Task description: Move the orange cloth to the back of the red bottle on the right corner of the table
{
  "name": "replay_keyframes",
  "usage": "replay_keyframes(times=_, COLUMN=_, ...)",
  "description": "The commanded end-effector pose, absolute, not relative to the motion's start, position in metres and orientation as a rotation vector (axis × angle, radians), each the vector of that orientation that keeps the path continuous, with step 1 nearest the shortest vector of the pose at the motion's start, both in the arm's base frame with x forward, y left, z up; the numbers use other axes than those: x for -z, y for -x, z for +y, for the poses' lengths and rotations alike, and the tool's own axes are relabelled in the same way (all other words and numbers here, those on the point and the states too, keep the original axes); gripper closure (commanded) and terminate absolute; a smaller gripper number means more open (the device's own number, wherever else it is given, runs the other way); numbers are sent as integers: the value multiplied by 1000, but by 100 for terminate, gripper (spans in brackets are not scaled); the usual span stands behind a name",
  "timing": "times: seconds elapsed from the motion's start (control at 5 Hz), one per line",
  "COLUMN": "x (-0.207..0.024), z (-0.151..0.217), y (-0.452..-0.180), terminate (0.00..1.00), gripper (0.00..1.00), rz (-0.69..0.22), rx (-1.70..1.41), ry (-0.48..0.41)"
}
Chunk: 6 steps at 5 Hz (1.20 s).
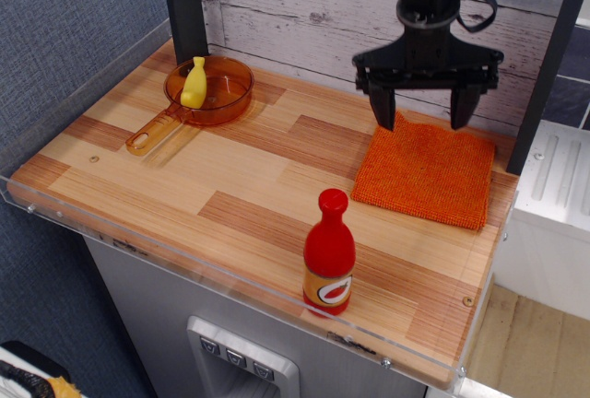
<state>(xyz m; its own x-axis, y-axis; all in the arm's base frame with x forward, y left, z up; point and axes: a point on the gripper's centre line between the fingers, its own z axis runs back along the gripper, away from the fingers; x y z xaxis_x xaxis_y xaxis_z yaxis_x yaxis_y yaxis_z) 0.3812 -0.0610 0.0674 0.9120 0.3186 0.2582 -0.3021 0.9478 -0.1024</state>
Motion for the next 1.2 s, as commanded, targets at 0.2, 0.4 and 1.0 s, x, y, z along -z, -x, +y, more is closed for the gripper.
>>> replay_keyframes(times=0.2, x=-120, z=41, y=-375, terminate=0, gripper=0, rz=-263, rx=-292, ry=6)
replay_keyframes(times=0.4, x=-130, z=75, y=-371, terminate=0, gripper=0, rz=-282, rx=-343, ry=3)
replay_keyframes(times=1.0, x=-136, z=92, y=-373, terminate=0, gripper=0, rz=-279, rx=-376, ry=-24)
